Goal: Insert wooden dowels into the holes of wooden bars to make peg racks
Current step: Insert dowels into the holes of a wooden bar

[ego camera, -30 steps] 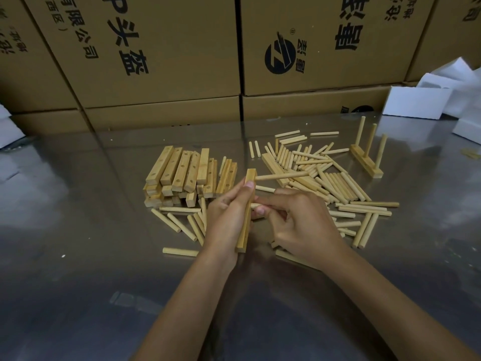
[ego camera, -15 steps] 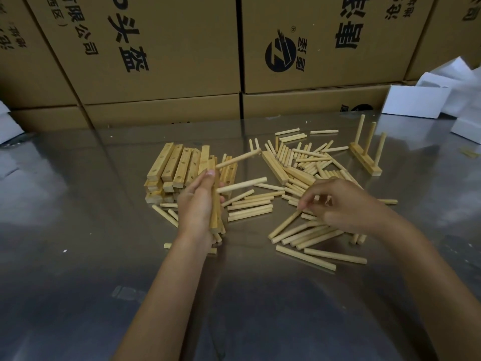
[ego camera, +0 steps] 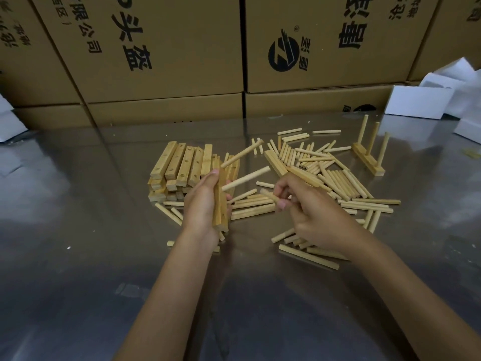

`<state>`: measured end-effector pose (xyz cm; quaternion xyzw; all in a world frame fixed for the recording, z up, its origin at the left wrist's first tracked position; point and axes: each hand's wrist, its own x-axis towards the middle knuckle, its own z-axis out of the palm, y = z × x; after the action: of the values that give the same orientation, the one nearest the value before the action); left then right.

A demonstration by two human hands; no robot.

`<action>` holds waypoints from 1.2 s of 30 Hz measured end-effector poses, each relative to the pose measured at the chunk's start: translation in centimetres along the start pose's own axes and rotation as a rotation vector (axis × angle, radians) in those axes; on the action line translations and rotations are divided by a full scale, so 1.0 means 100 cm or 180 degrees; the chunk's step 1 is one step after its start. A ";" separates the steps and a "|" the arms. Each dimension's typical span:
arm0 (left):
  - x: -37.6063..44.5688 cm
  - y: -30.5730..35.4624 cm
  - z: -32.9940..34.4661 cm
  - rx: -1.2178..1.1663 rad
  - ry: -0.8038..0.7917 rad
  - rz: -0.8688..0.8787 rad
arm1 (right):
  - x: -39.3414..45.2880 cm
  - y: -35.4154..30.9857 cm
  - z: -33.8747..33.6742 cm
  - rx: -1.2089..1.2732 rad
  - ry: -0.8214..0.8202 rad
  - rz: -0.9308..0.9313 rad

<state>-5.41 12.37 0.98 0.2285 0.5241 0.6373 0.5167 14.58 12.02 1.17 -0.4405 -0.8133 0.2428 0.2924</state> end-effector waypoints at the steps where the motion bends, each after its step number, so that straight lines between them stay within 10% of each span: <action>1: 0.000 0.001 0.000 -0.0043 0.0012 -0.0049 | -0.001 -0.007 -0.001 0.0558 -0.0019 0.0048; 7: 0.000 -0.003 0.003 -0.0047 -0.0100 -0.0044 | -0.007 -0.043 0.016 0.3278 -0.0103 0.0125; 16: -0.005 -0.006 0.007 -0.0172 -0.0326 -0.0296 | -0.005 -0.037 0.030 0.3817 -0.0123 0.0398; 36: -0.006 -0.012 0.010 0.0072 -0.0028 0.0411 | -0.008 -0.028 0.028 0.1524 0.0051 0.0110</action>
<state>-3.91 12.19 0.40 0.2704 0.5131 0.6624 0.4741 11.38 9.57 0.82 -0.3744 -0.7226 0.4302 0.3907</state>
